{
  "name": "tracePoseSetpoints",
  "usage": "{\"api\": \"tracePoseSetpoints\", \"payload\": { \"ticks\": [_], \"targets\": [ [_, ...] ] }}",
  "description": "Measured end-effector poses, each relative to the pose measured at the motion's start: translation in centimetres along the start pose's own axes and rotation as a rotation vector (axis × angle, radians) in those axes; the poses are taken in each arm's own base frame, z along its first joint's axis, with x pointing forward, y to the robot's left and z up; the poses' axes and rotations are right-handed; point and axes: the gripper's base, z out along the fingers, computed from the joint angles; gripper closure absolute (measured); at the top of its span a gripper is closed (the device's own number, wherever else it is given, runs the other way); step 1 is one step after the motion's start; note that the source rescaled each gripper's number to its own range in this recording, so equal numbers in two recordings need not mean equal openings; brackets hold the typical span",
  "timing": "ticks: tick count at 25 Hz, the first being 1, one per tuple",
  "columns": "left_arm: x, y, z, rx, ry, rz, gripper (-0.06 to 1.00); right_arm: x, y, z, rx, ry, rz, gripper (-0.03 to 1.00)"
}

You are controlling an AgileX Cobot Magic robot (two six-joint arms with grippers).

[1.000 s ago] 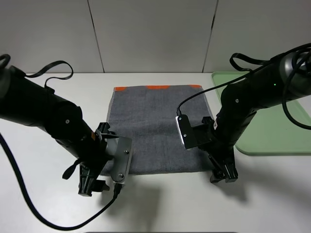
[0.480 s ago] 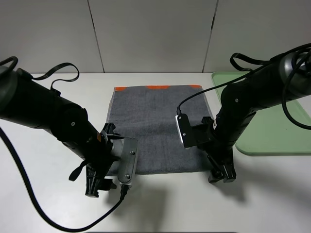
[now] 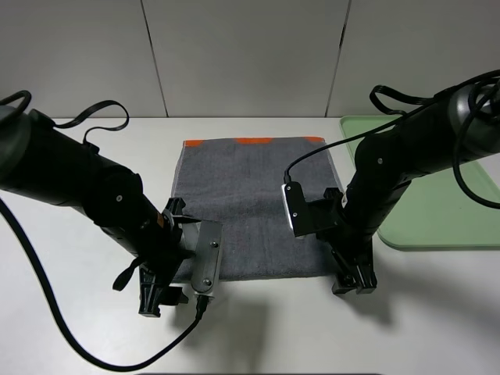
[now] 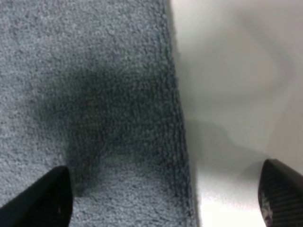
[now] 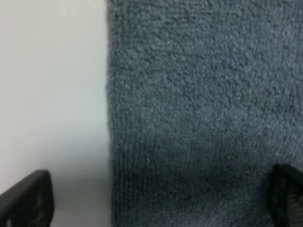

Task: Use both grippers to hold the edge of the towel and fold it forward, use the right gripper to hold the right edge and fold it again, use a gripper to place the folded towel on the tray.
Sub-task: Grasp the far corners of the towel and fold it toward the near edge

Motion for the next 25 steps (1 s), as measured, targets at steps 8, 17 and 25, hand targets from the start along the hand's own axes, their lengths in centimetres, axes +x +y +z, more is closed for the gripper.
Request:
{"api": "tracePoseSetpoints", "payload": {
  "ticks": [8, 17, 25],
  "targets": [
    [-0.02, -0.09, 0.14, 0.005, 0.001, -0.011, 0.39, -0.02, 0.0, 0.0, 0.0, -0.002, 0.004, -0.03],
    [-0.12, 0.11, 0.39, -0.021, -0.01, -0.002, 0.77, -0.08, -0.06, 0.02, 0.006, -0.009, 0.014, 0.28],
    [-0.15, 0.2, 0.43, -0.032, -0.014, 0.008, 0.92, -0.15, -0.27, 0.05, 0.029, -0.017, 0.022, 0.62]
  ]
}}
